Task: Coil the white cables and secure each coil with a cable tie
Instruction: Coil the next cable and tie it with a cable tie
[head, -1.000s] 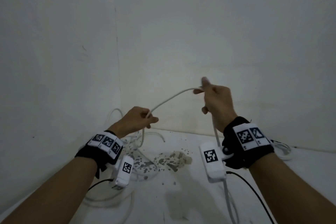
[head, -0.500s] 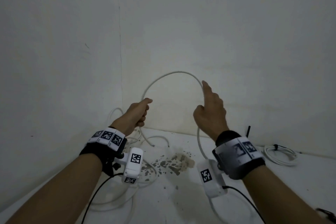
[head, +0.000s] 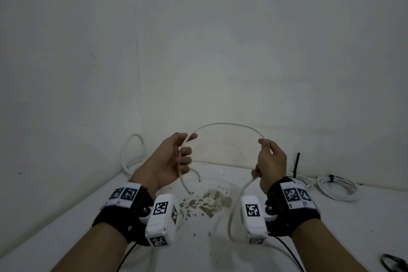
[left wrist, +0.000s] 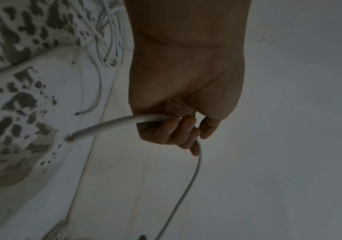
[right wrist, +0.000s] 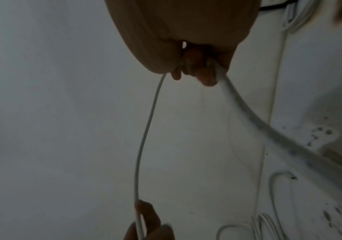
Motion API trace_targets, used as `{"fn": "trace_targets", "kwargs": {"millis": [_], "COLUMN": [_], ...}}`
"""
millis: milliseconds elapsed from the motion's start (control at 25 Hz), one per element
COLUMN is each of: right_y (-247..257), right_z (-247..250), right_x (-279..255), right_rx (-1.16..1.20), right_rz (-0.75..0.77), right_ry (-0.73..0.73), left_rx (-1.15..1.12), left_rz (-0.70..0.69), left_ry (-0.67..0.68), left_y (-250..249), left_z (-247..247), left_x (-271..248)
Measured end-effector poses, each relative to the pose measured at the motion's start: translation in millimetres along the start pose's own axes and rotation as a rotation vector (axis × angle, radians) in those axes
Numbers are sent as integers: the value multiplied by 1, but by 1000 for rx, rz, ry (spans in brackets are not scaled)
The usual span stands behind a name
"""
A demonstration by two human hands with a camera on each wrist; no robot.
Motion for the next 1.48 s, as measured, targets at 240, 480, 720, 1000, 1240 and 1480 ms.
{"fn": "trace_targets", "kwargs": {"millis": [240, 480, 720, 1000, 1240, 1480], "right_y": [-37, -24, 13, 14, 29, 29], "right_z": [43, 31, 14, -19, -9, 10], "right_x": [22, -4, -30, -73, -53, -31], "right_rx": [14, -109, -791, -972, -744, -538], "right_rz": [-111, -92, 424, 609, 638, 273], "right_ry": [-139, 318, 649, 891, 588, 540], "left_rx": [-76, -632, -672, -301, 594, 624], "left_rz": [121, -293, -403, -375, -247, -159], "left_ry": [-63, -105, -57, -49, 72, 79], "left_y": [18, 19, 36, 54, 61, 61], "left_z": [17, 8, -12, -46, -68, -71], "left_x": [9, 37, 59, 61, 41, 40]}}
Point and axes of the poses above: each hand's wrist, its own x-axis towards the middle knuckle, its own z-axis out of the back of the hand, y = z × x, the point moved 4 cm from there along x, towards the middle knuckle, and after that the axes turned 3 degrees about x, right-handed, at the moved point
